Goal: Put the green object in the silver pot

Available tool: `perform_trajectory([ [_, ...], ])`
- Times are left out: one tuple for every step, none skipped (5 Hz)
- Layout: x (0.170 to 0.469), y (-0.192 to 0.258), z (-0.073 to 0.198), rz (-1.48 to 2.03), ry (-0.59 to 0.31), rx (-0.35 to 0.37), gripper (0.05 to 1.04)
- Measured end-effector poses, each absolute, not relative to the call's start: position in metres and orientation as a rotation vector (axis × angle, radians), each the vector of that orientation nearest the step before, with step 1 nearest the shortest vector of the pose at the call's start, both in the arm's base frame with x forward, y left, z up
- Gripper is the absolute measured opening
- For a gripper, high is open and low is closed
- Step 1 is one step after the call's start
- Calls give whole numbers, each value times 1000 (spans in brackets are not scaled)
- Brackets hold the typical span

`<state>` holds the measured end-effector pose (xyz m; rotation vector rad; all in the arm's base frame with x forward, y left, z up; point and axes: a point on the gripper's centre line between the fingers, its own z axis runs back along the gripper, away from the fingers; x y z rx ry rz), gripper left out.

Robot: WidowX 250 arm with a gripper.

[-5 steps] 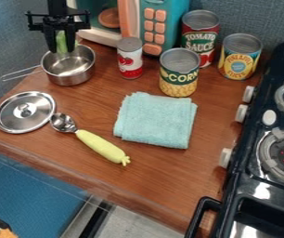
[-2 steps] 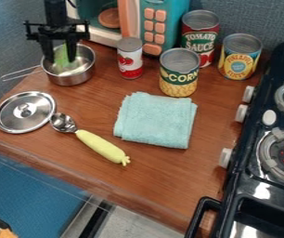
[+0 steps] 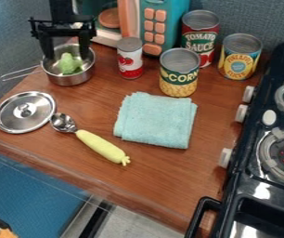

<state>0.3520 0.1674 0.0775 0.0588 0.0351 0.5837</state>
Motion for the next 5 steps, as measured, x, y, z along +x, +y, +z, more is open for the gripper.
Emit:
perform_trajectory([
  [349,159,92,543,-19,66,1000],
  [341,137,99,440,-61,98,1000],
  [330,116,101,321,-80,116,1000],
  [324,103,100,281,-60,83,1000],
  [324,103,100,278,-58,83,1000],
])
